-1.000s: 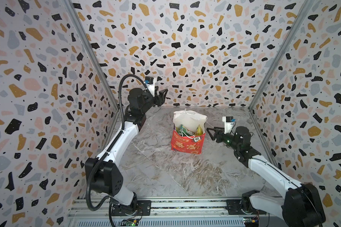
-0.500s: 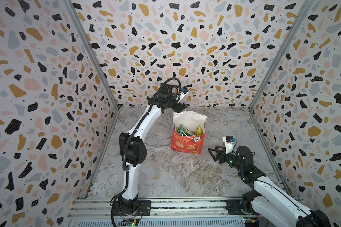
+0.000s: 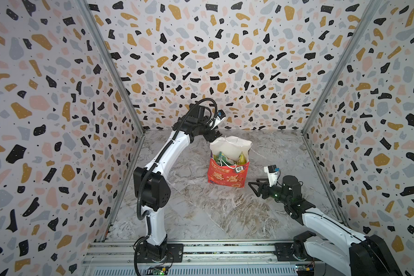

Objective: Take the snacks out of the paper bag
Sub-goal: Move the paper bag to the center of the table.

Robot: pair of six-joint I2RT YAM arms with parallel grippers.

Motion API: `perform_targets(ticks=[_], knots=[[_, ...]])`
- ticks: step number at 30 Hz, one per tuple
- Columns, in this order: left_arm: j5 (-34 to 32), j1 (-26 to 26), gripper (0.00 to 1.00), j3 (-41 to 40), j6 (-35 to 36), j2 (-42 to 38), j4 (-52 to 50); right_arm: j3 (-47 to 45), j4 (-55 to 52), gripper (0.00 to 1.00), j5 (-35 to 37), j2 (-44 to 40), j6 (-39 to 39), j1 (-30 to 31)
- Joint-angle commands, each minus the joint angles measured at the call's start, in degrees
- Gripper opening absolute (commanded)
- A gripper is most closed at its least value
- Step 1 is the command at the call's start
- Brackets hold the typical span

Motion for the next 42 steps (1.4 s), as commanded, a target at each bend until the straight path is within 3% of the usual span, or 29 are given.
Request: perform_targets(ticks=[1, 4, 7, 15, 20, 23, 38, 42], knots=[[2.60, 0.00, 0.77, -0.01, 0.44, -3.76, 3.05, 2.31, 3.19, 0.72, -1.72, 0.29, -1.49, 0.39], [4.56, -0.04, 0.82, 0.29, 2.31, -4.57, 1.65, 2.14, 3.82, 0.72, -1.90, 0.82, -1.34, 0.59], [2.38, -0.02, 0.84, 2.23, 5.38, -1.94, -1.14, 1.60, 5.16, 0.72, -2.46, 0.98, -0.84, 0.76], [4.82, 0.12, 0.86, 21.10, 12.12, 11.87, -18.26, 1.12, 6.22, 0.73, -3.05, 0.76, -0.67, 1.56], [4.06, 0.10, 0.85, 18.72, 14.14, 11.64, -18.12, 0.38, 7.34, 0.73, -2.80, 0.84, -0.11, 1.65], [4.62, 0.10, 0.73, 17.94, 14.93, 11.46, -18.14, 0.37, 7.76, 0.73, -2.74, 1.59, 0.04, 1.65], [8.55, -0.16, 0.85, 13.63, 15.29, 1.90, -15.03, 0.96, 9.46, 0.73, -3.32, 4.36, -0.02, 2.17], [7.31, -0.28, 0.88, 14.05, 16.52, 3.82, -17.37, 1.07, 10.05, 0.73, -3.44, 4.85, 0.12, 2.48]])
